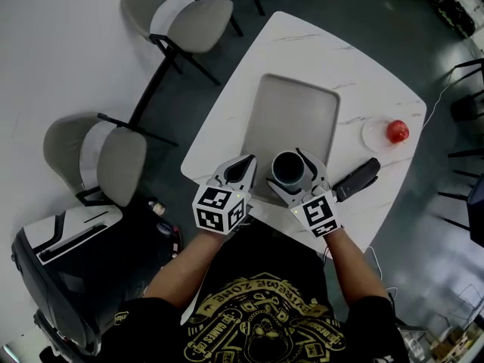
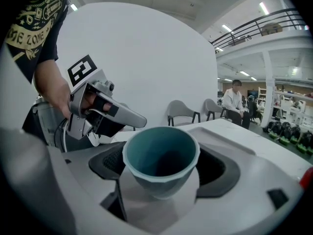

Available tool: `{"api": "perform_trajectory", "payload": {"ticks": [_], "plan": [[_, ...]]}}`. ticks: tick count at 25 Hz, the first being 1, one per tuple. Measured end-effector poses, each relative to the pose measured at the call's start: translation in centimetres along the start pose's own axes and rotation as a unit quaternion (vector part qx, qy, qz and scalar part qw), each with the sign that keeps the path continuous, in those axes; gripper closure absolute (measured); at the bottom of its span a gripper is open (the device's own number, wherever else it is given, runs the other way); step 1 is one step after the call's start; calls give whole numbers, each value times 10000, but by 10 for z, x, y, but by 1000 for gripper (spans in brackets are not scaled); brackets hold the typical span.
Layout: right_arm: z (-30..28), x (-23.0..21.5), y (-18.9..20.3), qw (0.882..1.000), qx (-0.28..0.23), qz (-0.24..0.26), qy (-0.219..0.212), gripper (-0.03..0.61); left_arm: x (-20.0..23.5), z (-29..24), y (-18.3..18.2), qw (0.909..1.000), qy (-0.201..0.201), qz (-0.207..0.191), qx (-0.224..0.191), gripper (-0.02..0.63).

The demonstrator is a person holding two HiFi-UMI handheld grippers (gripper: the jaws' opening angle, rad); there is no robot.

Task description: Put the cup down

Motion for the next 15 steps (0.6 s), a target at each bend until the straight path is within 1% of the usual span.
{"api": "perform_trajectory", "payload": {"ticks": [7,15], "plan": [[24,4,-2,10000,36,-15,71,167,-9,16,-1,9997,-154,73,-157,604],[53,12,-9,9999,-21,106,43,167,-37,38,1,9989,-316,54,-343,604]]}}
Point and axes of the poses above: the fingertips, and each gripper's own axes: z backward along the fingers, x to its left, y out of its underside, the point moved 2 cm from there along z, backward along the fingers, and after that the axes turned 13 degrees about -x, right-handed, at the moved point
